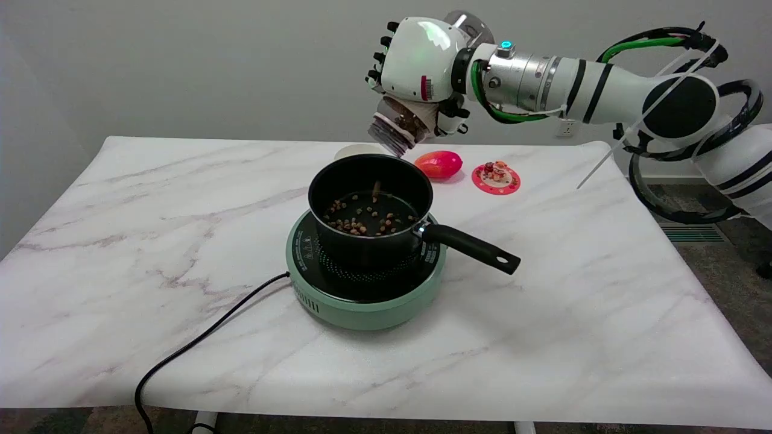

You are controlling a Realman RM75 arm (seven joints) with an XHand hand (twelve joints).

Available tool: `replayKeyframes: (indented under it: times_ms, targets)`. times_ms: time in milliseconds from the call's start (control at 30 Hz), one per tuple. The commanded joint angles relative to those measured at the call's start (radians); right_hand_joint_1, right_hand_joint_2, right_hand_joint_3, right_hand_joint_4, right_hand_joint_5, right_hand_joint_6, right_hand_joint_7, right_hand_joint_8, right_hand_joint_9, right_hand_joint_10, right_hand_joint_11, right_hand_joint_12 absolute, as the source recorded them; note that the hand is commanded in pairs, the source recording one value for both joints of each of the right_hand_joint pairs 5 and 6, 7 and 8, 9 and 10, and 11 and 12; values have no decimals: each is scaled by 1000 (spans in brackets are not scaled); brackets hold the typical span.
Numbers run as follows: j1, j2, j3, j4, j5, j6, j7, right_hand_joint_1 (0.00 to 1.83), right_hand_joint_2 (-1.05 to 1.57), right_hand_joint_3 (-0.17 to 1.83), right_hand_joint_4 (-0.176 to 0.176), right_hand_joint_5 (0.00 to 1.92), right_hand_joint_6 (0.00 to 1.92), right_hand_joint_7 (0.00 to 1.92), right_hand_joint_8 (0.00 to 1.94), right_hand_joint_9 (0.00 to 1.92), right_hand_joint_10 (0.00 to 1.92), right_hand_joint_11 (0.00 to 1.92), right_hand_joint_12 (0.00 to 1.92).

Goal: Place the bottle onto the table.

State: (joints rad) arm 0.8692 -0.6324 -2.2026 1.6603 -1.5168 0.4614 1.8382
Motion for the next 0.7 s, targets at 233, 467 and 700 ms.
replayKeyframes:
  times_ms: [233, 467, 700]
  targets:
    - [-173, -11, 57, -55, 331, -190, -11, 1426, 900, 612, 0, 1556, 1556, 1716, 1716, 1321, 1321, 1174, 1174]
    - [-201, -3, 99, -48, 379, -191, 6, 1436, 864, 637, 0, 1533, 1533, 1709, 1709, 1316, 1316, 1169, 1169]
    - [-271, 7, 164, -48, 437, -266, 1, 1444, 832, 658, 0, 1498, 1498, 1701, 1701, 1310, 1310, 1165, 1165]
